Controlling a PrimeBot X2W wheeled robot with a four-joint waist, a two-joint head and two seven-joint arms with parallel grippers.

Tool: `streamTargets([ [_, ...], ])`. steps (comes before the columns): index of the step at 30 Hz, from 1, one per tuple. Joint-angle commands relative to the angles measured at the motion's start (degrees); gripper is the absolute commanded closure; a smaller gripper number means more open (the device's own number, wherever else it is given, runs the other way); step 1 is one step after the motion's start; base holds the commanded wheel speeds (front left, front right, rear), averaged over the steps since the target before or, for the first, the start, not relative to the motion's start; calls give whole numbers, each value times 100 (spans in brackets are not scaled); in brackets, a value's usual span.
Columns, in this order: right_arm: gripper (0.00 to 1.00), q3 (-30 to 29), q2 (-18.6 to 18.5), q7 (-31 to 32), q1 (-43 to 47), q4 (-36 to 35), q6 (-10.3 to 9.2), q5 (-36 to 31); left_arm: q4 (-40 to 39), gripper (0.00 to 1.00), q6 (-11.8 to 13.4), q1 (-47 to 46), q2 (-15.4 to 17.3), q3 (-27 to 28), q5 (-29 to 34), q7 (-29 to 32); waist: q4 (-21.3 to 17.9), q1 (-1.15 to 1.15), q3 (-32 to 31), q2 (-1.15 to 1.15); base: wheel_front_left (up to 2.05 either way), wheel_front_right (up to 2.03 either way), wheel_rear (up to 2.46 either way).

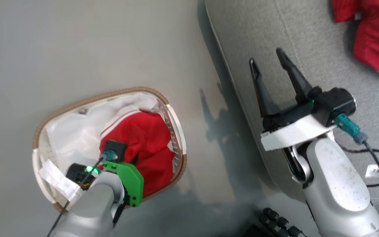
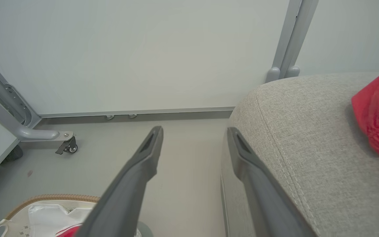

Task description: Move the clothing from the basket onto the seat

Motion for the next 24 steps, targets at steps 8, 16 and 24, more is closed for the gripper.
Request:
streamTargets([
  [8, 0, -91, -22, -1, 586, 350, -8, -187, -656, 100, -20, 621, 2, 339, -54, -122, 600, -1, -1664, 0, 0, 0, 0],
  [16, 0, -125, -21, -1, 1073, 562, -8, -266, -1741, 100, 138, 1242, 30, 1173, 439, -119, 818, -1, -2390, 0, 0, 0, 0],
  [24, 0, -110, -21, -1, 1523, 739, -8, -273, -2809, 100, 166, 1708, -49, 2003, 1048, -121, 930, -1, -2997, 0, 0, 0, 0],
])
